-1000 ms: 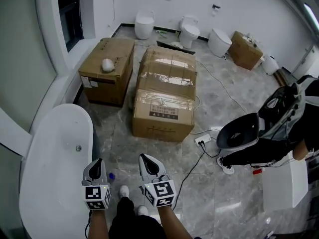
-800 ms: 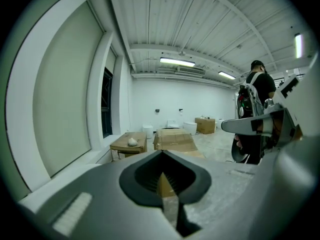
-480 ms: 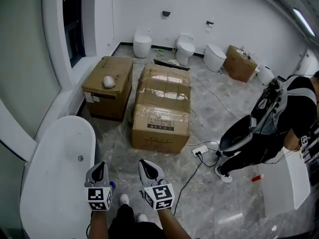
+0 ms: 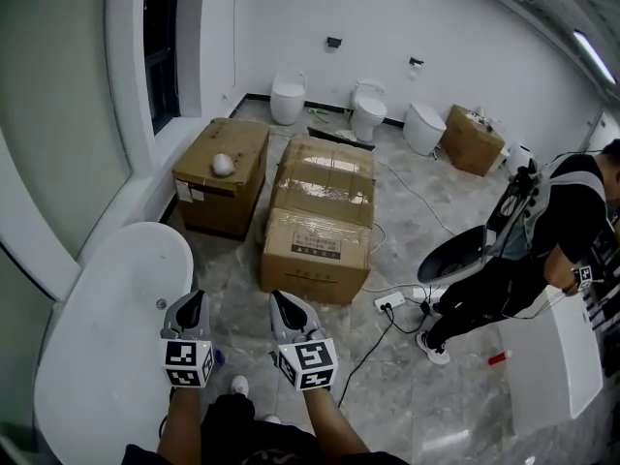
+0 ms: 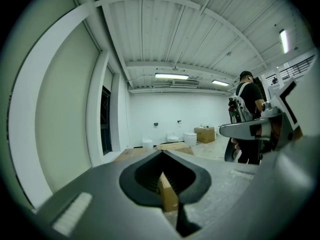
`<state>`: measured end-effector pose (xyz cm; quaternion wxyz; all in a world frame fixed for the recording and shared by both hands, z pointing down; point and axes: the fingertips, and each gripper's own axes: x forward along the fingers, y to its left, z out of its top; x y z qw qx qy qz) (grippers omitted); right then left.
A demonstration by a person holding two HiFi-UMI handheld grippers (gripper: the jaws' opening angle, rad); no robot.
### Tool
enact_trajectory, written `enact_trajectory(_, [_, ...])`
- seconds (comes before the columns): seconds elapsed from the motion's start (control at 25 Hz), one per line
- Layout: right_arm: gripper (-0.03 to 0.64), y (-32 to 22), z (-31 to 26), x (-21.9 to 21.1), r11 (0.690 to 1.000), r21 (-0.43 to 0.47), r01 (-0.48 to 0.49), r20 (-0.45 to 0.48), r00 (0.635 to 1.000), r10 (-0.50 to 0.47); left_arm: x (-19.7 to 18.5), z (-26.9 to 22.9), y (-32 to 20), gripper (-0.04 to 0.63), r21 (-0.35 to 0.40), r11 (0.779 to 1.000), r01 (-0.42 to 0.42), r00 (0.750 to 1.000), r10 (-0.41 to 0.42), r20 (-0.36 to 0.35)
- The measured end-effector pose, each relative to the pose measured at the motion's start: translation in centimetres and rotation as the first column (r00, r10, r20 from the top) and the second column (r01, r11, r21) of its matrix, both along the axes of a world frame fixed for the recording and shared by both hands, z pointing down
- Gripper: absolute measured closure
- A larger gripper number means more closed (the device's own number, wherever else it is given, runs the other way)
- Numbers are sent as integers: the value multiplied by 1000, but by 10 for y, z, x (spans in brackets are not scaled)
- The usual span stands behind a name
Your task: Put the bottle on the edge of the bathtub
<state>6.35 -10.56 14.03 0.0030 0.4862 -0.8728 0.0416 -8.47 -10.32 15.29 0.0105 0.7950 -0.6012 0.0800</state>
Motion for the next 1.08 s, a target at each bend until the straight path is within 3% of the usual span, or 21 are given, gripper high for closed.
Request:
enact_trajectory(0.32, [604,2,-3,8,1000,5,1,-24,1000,0,8,-7,1,595,14,1000,-6,1000,6,15])
enact_trajectory(0.52, [604,6,0,15,1000,-3,3,-27,1000,-3,13,-15,4,595,30,1000,2,999,-1,-38])
enact_trajectory(1.08, [604,8,1,18,1000,-12,-1,-25,1000,1,14,-23,12,595,60,998,1,1000,0,-23])
